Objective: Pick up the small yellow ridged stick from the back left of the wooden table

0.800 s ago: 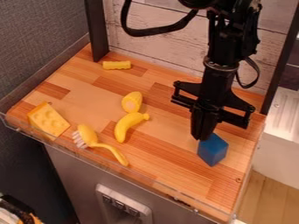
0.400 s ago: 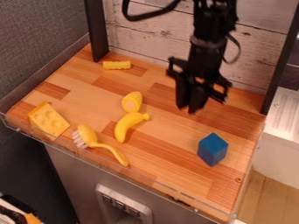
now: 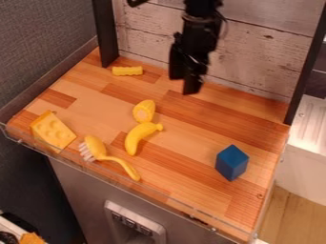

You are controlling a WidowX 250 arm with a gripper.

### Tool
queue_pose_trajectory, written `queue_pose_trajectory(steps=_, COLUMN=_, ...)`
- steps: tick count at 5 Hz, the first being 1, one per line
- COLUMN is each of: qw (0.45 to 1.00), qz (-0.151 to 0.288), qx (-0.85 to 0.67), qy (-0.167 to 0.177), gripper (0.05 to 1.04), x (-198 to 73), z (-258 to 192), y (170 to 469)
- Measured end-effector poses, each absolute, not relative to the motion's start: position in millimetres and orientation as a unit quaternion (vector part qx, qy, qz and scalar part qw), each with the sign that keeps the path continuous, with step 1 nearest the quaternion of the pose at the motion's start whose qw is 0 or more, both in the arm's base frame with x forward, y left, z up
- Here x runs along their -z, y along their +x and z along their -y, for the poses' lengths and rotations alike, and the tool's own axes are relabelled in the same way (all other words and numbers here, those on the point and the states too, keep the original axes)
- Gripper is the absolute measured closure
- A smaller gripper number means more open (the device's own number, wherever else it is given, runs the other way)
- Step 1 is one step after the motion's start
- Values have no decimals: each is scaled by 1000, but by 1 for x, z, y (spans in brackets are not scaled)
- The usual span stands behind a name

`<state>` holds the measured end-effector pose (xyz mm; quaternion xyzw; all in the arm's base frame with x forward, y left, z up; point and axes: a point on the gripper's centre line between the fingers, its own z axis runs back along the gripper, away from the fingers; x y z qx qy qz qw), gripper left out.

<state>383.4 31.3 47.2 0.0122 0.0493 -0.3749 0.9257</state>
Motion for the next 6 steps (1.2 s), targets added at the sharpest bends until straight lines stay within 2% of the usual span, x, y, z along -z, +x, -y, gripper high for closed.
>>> queue_pose_trajectory(steps=2, qw=854, qz=-40, qx=519, qy=13, gripper=83, x=-49, z=-89, y=394)
queue_pose_trajectory(steps=3, qw=863, qz=-42, qx=504, qy=13, gripper=83, x=-49, z=-107, y=389)
queue_pose_trajectory(steps=5, qw=929, qz=-48, qx=367, qy=12, gripper=85, x=-48, z=-128, y=381)
queue_pose_trajectory(steps=6, qw=946, qz=-56, qx=320, qy=5, gripper=87, x=-34, z=-133, y=378)
